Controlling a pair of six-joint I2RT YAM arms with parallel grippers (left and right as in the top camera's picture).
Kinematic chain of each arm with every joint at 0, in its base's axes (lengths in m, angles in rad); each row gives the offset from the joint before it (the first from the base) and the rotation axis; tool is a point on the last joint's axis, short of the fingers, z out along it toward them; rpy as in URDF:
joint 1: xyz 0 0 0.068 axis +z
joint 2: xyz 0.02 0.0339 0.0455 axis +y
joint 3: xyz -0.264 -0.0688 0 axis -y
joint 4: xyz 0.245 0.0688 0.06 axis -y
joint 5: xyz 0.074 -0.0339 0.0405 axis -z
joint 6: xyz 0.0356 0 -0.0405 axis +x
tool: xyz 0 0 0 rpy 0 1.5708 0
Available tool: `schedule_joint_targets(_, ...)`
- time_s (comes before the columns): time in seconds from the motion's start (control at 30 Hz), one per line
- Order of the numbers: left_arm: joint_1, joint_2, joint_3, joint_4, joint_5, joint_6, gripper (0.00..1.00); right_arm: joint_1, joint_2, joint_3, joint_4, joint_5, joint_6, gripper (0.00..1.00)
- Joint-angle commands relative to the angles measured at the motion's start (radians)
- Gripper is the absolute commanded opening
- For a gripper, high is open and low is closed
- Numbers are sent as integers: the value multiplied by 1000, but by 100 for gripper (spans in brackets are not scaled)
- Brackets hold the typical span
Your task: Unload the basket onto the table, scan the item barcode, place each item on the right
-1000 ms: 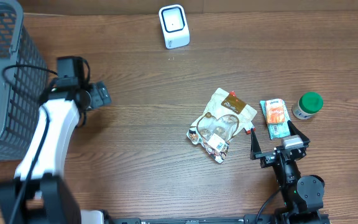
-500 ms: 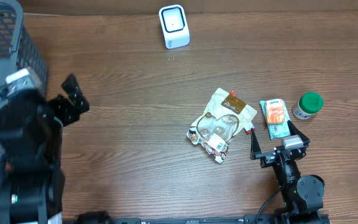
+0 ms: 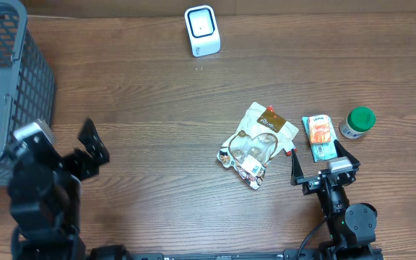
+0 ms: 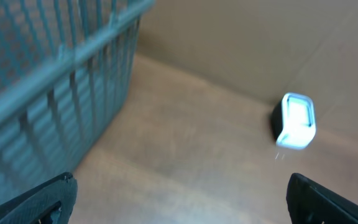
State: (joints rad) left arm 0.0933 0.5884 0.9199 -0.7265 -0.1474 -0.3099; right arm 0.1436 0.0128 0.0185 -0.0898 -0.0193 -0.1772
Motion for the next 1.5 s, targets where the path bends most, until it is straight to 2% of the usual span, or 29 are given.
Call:
schedule_joint_targets(0.0,-6,-91,-111,-33,-15,19,99,-6,-10,-11,6,-1,-3,100)
schedule_joint_targets(0.1,-16,-188,-211,-2,-17,19,100,-6,-10,-11,6,-1,-3,100)
schedule_joint_targets(0.17,-29,-253,-274,79,-18,19,100,-6,-10,-11,6,-1,-3,100)
schedule_joint_targets(0.53,-63,-566,-628,836,19,19,100,-6,-10,-11,6,-1,-3,100)
schedule_joint_targets(0.6,-64,-586,-686,946,29,19,100,-6,-10,-11,6,-1,-3,100)
schedule_joint_targets(0.73,-64,-585,-779,1064,37,19,100,-6,-10,-11,6,-1,-3,100)
schedule_joint_targets(0.93,-61,-585,-907,1094,45,19,100,-6,-10,-11,6,-1,-3,100)
schedule_joint_targets(1.17,-59,-585,-915,923,131,174,100,-6,-10,-11,6,-1,-3,100)
schedule_joint_targets(1.47,-59,-585,-915,680,70,230,100,-6,-10,-11,6,-1,-3,100)
